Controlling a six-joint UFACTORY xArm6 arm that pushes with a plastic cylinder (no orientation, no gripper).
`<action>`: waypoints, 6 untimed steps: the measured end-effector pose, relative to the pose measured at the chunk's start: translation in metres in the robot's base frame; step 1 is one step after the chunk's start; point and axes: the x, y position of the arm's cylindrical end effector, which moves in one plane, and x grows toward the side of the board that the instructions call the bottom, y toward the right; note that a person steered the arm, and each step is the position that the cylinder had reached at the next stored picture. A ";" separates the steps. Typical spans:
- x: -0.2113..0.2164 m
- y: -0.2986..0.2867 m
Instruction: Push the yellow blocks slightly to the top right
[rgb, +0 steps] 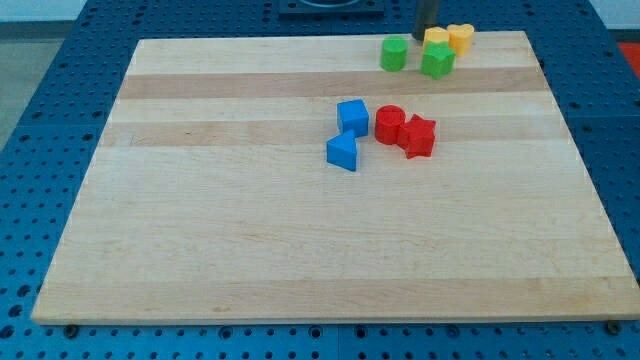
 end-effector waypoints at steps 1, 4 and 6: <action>0.000 0.002; 0.000 0.028; 0.000 0.047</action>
